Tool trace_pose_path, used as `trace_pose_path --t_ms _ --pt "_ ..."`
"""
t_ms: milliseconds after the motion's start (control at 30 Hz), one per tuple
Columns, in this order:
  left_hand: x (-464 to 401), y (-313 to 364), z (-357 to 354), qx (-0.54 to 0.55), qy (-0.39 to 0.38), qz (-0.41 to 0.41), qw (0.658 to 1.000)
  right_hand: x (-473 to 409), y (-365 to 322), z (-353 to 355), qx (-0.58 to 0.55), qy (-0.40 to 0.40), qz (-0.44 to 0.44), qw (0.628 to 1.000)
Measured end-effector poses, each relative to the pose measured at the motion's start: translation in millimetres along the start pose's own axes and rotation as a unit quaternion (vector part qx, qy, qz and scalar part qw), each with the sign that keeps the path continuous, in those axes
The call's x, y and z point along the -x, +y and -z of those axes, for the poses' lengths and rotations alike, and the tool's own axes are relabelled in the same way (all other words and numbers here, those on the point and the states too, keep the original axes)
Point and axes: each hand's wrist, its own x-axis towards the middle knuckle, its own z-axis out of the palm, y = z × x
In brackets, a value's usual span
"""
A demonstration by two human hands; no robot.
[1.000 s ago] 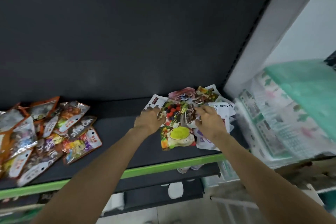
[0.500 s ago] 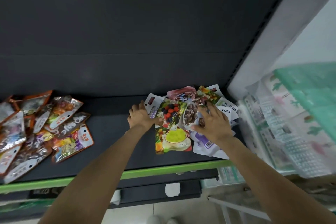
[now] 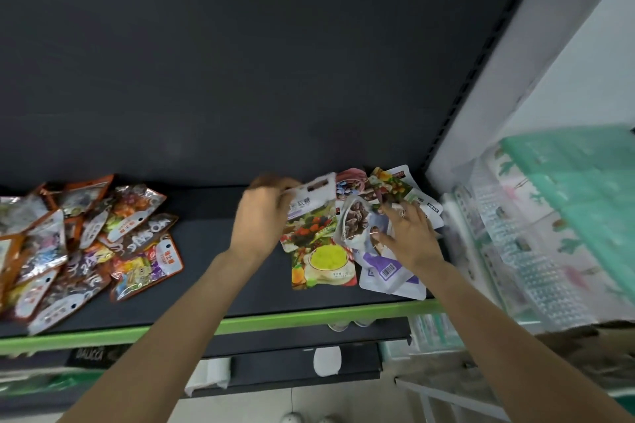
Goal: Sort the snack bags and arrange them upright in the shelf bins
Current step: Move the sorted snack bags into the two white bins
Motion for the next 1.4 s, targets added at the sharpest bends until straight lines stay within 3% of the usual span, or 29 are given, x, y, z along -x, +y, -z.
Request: trace_pose_path --t_ms 133,233,500,667,900,1067,1400 --pt "-2 31 -10 -0.034 -0.016 -0.06 0.997 10 8 4 -0.065 0.043 -0.083 0.993" --pt "-2 36 -14 -0.037 0.001 -0.056 0.998 14 10 12 -0.197 0.077 -0.133 0.968" --pt "-7 32 11 -0.045 -0.001 -0.02 0.999 15 -17 56 -0.333 0.127 -0.046 0.933" --pt "10 12 52 -0.008 0.038 0.015 0.999 22 -65 85 -0.32 0.113 0.105 0.935" --pt "48 -25 144 0.026 0.123 0.066 0.99 36 -162 97 -0.273 0.146 0.207 0.928" --pt "87 -68 215 0.036 0.176 0.107 0.978 55 -249 88 -0.274 0.115 0.26 0.919" --pt "192 -210 385 0.021 0.225 0.163 0.96 125 -478 30 -0.223 0.127 0.355 0.899"
